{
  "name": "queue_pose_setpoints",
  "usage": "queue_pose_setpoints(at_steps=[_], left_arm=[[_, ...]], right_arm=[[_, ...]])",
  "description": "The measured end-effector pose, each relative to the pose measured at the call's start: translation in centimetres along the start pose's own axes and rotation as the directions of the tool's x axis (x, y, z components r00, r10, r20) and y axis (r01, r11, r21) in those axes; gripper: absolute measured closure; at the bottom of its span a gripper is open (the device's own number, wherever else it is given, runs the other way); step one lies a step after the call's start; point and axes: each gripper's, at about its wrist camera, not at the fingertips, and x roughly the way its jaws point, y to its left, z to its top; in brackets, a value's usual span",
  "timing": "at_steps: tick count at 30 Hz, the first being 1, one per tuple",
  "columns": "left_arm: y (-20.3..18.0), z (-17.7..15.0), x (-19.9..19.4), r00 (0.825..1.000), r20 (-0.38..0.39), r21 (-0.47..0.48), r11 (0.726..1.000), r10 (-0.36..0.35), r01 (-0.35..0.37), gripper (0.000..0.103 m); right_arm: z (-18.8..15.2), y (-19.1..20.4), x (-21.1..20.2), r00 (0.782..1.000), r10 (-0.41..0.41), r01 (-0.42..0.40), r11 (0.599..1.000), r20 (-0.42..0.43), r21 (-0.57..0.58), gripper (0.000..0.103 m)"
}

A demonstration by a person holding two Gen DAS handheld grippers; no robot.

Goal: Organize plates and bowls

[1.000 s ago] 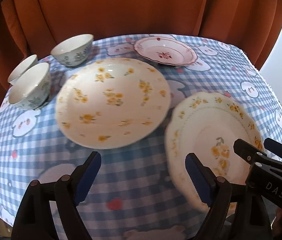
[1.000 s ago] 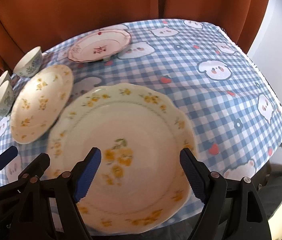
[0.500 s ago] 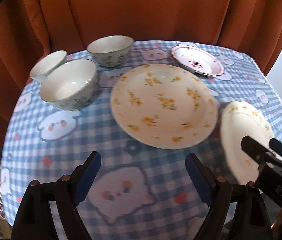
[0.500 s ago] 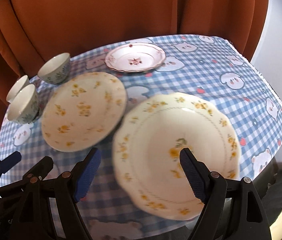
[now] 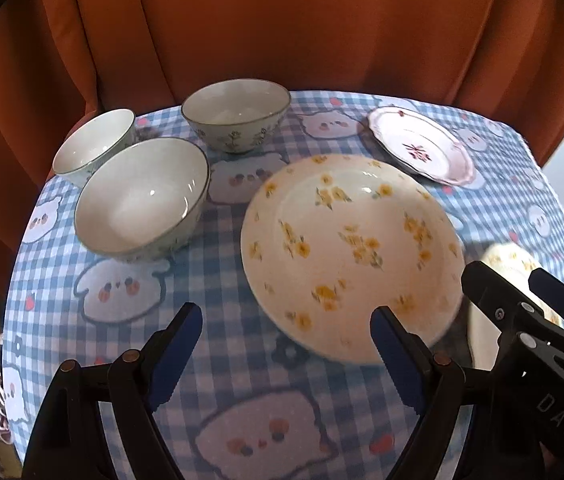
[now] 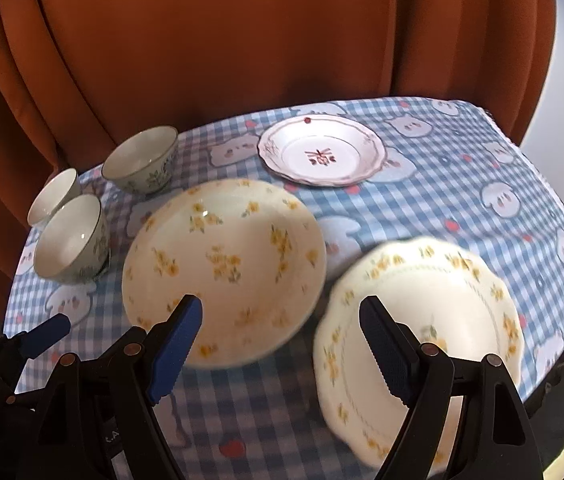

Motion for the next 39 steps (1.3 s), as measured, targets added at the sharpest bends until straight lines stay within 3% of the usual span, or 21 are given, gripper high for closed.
queue_pose_setpoints(at_steps=[12,22,25,27,32,39], left_arm=[[-0.6,4.3,4.8,0.996,-0.029,-0.085,0.993,0.08,-0.083,0.016],[0.2,4.6,9.2,0.985,-0.1,-0.12,0.981,0.139,-0.15,0.021],[0.3,4.5,10.0,0.982,-0.11,-0.118,0.979,0.151,-0.164,0.023],[0.2,4.7,10.2,0.985,-0.108,-0.124,0.981,0.137,-0.15,0.024],[-0.4,4.7,10.3,0.989,-0.109,-0.108,0.988,0.099,-0.111,0.031],[0.7,4.0,9.6,0.984,-0.131,-0.109,0.984,0.124,-0.139,0.033]], right_arm=[[5.7,-1.0,6.4,0.998,0.035,-0.036,0.999,-0.051,-0.02,0.019],[6.8,-1.8,11.9,0.988,0.049,-0.054,0.998,-0.145,-0.031,0.02],[6.9,-1.7,13.2,0.983,0.06,-0.069,0.997,-0.173,-0.044,0.03],[6.7,-1.5,13.9,0.979,0.052,-0.065,0.996,-0.197,-0.061,0.044],[6.5,-1.5,14.6,0.977,0.044,-0.06,0.996,-0.208,-0.072,0.045],[6.1,-0.8,14.1,0.971,0.049,-0.071,0.994,-0.235,-0.085,0.045]])
